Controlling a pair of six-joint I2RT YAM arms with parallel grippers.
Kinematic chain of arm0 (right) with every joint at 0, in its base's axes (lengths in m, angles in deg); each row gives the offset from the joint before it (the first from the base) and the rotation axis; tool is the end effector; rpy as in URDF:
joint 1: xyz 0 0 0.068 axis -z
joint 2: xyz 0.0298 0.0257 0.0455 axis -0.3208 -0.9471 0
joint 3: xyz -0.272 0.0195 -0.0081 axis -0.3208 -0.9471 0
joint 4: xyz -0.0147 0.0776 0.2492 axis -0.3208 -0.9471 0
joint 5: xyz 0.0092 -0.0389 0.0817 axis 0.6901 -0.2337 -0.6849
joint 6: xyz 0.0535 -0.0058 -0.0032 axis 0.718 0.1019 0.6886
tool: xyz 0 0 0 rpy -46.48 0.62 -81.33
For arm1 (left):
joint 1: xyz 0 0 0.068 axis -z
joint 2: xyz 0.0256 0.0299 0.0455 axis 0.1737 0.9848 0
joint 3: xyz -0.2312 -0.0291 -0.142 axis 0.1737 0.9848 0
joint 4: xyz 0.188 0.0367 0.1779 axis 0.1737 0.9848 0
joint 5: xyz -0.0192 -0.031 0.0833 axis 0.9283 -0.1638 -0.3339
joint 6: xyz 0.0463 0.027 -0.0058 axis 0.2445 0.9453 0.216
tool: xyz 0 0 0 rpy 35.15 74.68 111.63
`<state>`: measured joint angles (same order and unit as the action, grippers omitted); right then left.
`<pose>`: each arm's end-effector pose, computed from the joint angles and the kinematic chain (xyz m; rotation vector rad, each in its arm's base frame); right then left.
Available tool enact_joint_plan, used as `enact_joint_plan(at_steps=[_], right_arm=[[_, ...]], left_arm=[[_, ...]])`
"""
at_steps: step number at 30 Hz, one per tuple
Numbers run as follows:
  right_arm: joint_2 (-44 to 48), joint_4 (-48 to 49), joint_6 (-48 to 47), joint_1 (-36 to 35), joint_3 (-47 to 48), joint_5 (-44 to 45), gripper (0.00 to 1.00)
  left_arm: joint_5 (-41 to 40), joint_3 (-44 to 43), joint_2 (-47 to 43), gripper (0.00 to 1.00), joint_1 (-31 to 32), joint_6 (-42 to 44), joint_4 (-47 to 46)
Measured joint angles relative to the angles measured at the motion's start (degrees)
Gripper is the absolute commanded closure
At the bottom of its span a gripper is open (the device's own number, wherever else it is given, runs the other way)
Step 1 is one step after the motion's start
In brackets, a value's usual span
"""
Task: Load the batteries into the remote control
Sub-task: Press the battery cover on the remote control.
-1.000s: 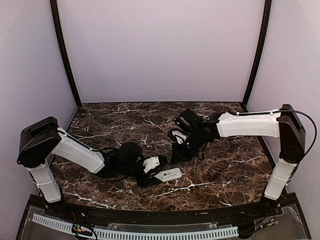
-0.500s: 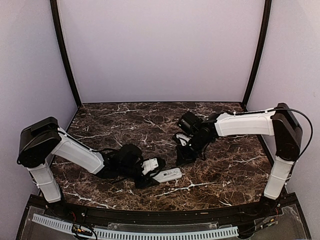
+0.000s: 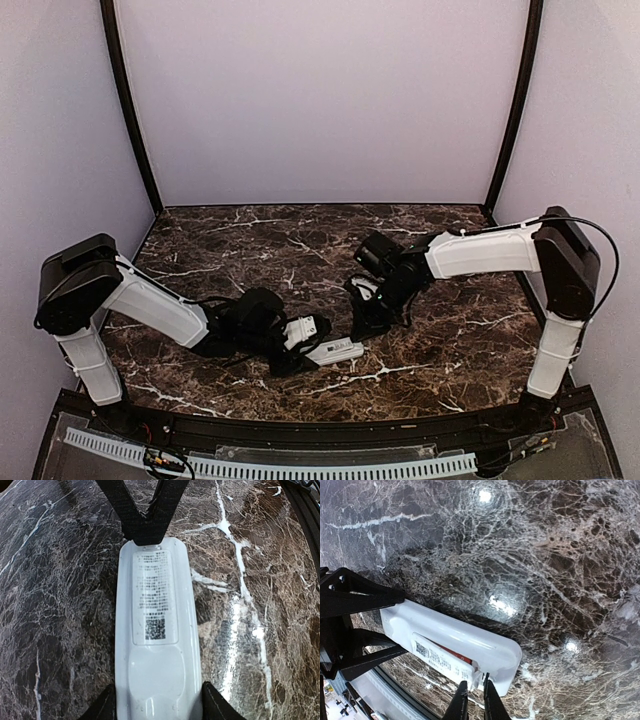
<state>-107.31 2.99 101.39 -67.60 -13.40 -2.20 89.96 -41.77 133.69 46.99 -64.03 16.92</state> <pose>0.2269 0.2797 0.1726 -0.5548 2.9820 0.7633 0.1719 -0.2797 0.1206 1.4534 1.7840 -0.6474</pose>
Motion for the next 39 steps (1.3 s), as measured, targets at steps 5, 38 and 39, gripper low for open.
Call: enact_joint_plan(at_steps=[5,38,39], right_arm=[[-0.28,0.5,0.33,0.0,-0.13,-0.37,0.94],[-0.81,3.21,5.2,-1.84,-1.81,2.05,0.98],[-0.85,2.56,5.2,-2.29,-1.33,3.26,0.96]], left_arm=[[0.02,0.0,0.02,0.55,0.0,0.0,0.0],[2.36,-0.76,0.85,0.75,-0.85,-0.13,0.7],[2.36,-0.76,0.85,0.75,-0.85,-0.13,0.7]])
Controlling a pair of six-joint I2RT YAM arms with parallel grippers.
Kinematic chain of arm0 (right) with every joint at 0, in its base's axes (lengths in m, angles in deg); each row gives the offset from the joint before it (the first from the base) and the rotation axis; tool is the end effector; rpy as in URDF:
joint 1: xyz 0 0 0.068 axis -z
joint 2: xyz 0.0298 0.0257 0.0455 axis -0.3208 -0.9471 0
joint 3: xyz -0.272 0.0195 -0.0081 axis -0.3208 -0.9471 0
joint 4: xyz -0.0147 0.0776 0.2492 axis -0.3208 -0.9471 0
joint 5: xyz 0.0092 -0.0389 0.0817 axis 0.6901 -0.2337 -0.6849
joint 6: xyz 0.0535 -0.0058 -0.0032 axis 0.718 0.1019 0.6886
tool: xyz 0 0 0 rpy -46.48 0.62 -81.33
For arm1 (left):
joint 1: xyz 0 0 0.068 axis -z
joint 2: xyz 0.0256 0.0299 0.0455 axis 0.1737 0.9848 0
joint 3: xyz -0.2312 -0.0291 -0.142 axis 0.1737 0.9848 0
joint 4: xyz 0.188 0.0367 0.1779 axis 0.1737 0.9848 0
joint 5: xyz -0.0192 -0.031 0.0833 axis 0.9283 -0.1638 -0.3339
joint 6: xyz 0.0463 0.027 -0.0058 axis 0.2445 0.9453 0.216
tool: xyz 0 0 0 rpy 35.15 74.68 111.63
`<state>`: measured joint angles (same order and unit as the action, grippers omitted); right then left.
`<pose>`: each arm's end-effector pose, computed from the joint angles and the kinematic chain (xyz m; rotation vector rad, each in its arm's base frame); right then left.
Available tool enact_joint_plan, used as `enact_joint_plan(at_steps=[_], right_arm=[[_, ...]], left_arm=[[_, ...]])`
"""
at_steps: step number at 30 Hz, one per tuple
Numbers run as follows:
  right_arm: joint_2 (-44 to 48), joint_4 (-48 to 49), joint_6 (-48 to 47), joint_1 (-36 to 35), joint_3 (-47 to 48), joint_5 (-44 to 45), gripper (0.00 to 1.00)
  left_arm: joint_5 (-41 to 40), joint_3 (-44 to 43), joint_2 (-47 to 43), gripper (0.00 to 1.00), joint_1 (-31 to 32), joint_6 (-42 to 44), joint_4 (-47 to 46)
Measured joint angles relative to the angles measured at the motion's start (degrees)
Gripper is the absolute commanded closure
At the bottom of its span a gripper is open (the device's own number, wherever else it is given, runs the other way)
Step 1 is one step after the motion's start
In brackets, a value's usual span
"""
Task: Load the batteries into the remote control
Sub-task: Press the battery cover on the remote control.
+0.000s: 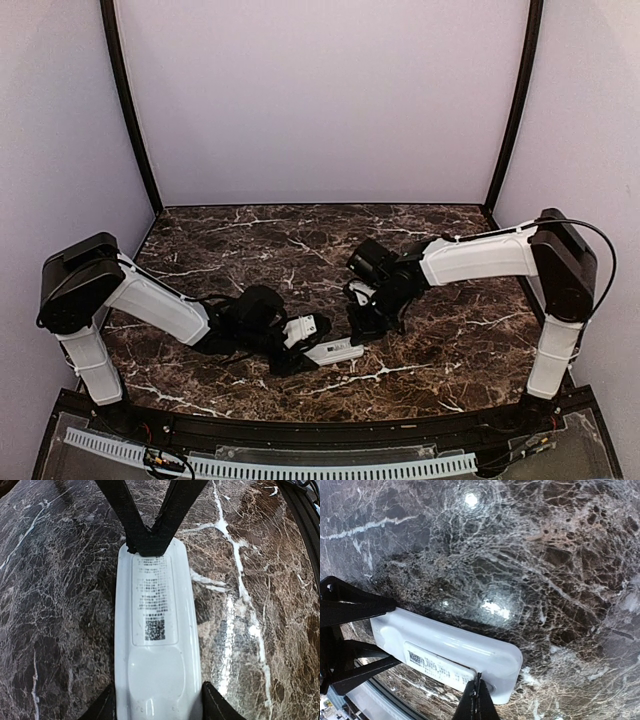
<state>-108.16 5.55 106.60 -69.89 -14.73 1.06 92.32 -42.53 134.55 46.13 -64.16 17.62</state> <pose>0.2176 0.2880 0.1623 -0.4657 2.9983 0.7066 0.1762 -0.2798 0.1185 1.4641 1.7961 -0.6838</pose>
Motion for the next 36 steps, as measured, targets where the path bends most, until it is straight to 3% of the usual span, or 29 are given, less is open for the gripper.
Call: enact_joint_plan(at_steps=[9,14,25,29,34,36], right_arm=[[-2.58,-7.78,-0.83,-5.05,6.71,11.58,0.86],[-3.78,-10.6,-1.84,-6.34,9.33,14.69,0.76],[-4.66,-15.17,-4.26,-7.39,11.65,18.71,0.7],[-4.61,-15.52,-4.7,-7.39,12.5,18.71,0.76],[-3.39,-15.1,-5.38,-7.26,13.22,17.55,1.0],[-2.32,-14.27,-5.88,-6.97,13.22,15.82,1.0]], left_arm=[[0.0,-0.13,0.02,0.75,0.0,0.04,0.15],[0.0,-0.22,0.02,0.75,0.0,0.07,0.33],[0.31,-1.07,0.72,0.75,0.02,0.5,0.33],[0.46,-1.16,0.9,0.75,0.02,0.55,0.13],[0.48,-1.16,0.96,0.75,0.02,0.57,0.0],[0.48,-1.16,0.96,0.75,0.02,0.57,0.0]])
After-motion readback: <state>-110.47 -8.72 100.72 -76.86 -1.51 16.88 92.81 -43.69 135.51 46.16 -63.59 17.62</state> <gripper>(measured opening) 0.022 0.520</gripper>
